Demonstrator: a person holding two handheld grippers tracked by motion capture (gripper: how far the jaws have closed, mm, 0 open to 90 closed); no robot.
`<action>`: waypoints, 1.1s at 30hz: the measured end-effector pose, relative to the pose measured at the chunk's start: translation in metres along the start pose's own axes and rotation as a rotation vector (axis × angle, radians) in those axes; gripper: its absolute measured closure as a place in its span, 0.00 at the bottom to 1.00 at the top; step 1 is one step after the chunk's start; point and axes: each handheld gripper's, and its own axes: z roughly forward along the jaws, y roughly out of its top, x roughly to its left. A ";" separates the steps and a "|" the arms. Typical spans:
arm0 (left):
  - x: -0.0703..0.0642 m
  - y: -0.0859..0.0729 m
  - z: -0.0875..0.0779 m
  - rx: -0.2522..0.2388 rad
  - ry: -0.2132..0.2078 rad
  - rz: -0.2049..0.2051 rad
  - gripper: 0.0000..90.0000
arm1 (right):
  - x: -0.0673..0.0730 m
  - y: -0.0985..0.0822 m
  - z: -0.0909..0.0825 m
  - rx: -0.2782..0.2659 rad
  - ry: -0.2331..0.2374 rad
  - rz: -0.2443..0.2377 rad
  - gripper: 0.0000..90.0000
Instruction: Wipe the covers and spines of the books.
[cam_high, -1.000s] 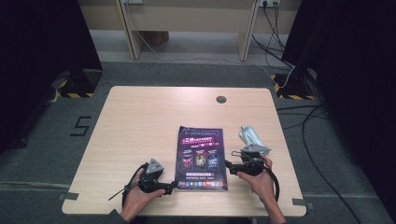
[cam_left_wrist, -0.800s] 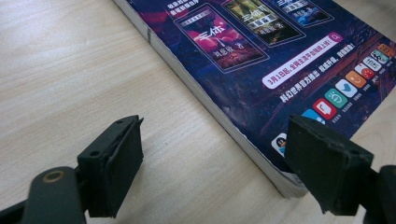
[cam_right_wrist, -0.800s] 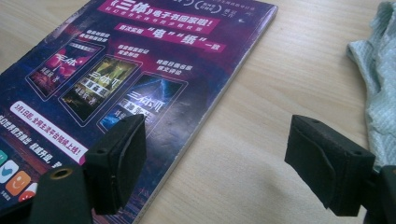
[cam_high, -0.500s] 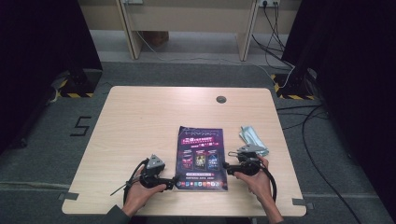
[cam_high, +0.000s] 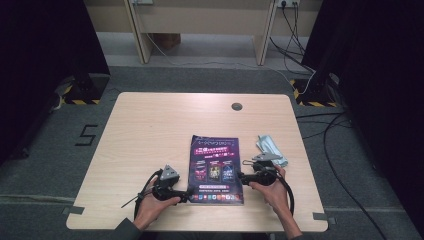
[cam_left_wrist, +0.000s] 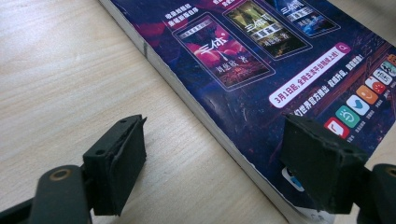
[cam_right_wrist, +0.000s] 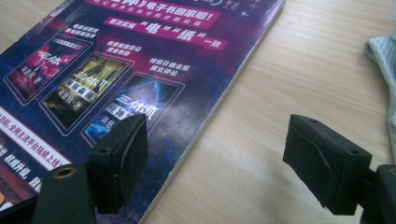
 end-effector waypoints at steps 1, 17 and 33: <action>0.000 0.000 0.000 0.000 0.000 0.000 0.24 | 0.000 0.000 0.001 0.002 0.000 0.004 0.26; -0.008 0.004 0.007 -0.005 -0.023 0.032 0.30 | 0.000 0.013 0.021 0.025 0.022 -0.003 0.28; -0.015 0.004 0.010 -0.005 -0.052 0.062 0.34 | -0.010 0.035 0.050 0.042 0.018 0.012 0.29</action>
